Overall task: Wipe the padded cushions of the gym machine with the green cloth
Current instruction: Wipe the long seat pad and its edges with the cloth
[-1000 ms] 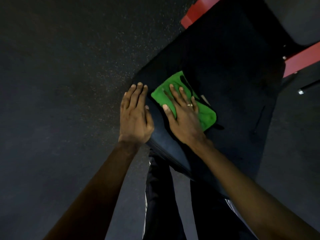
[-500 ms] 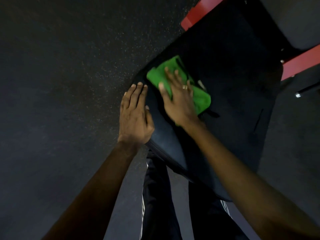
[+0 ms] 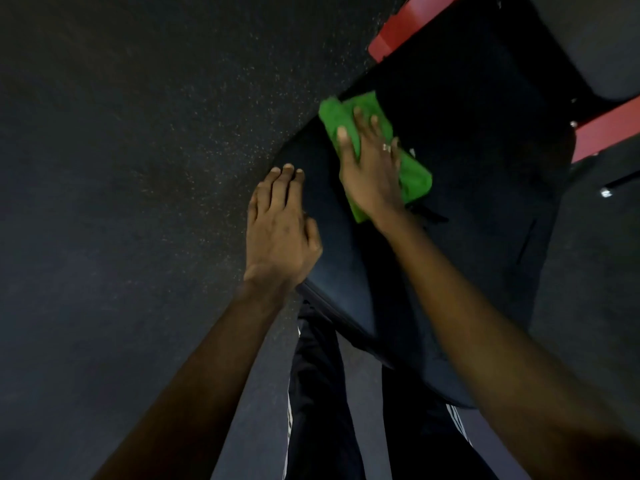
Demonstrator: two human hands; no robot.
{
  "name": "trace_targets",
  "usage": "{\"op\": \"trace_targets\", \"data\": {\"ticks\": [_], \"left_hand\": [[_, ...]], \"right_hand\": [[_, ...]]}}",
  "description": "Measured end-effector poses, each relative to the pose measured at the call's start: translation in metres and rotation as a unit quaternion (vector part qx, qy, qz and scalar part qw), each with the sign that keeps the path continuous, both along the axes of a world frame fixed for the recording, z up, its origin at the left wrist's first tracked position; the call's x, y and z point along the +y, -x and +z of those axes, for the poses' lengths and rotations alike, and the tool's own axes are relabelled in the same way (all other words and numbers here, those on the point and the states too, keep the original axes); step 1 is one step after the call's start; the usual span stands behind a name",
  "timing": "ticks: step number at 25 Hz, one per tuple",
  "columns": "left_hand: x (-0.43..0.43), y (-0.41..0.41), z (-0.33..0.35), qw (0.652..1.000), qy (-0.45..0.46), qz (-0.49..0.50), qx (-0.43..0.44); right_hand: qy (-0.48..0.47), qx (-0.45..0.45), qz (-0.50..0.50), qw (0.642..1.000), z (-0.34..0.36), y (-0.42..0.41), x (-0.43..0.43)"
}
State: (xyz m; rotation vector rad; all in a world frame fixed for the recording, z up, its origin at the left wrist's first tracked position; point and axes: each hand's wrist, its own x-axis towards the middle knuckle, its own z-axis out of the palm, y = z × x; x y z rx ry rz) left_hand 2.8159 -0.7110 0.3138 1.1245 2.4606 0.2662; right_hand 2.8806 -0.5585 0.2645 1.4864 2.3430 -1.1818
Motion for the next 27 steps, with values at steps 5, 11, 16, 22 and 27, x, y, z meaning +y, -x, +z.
{"op": "trace_targets", "data": {"ticks": [5, 11, 16, 22, 27], "left_hand": [[0.034, 0.007, -0.007, 0.998, 0.031, -0.045, 0.035], [0.034, 0.004, -0.017, 0.992, 0.08, -0.07, 0.063], [0.035, 0.006, -0.017, 0.993, 0.085, -0.062, 0.057], [0.037, 0.006, -0.017, 0.993, 0.097, -0.057, 0.043], [0.038, 0.007, -0.015, 0.991, 0.11, -0.059, 0.041]], "right_hand": [[-0.02, 0.0, 0.074, 0.997, 0.04, -0.082, -0.068], [-0.036, -0.068, -0.009, 0.997, -0.024, -0.014, 0.042], [0.037, -0.048, -0.085, 0.995, -0.013, -0.01, 0.048], [-0.033, -0.019, 0.075, 0.996, 0.026, -0.074, -0.043], [-0.047, -0.068, 0.04, 0.996, -0.037, 0.002, 0.054]]}}
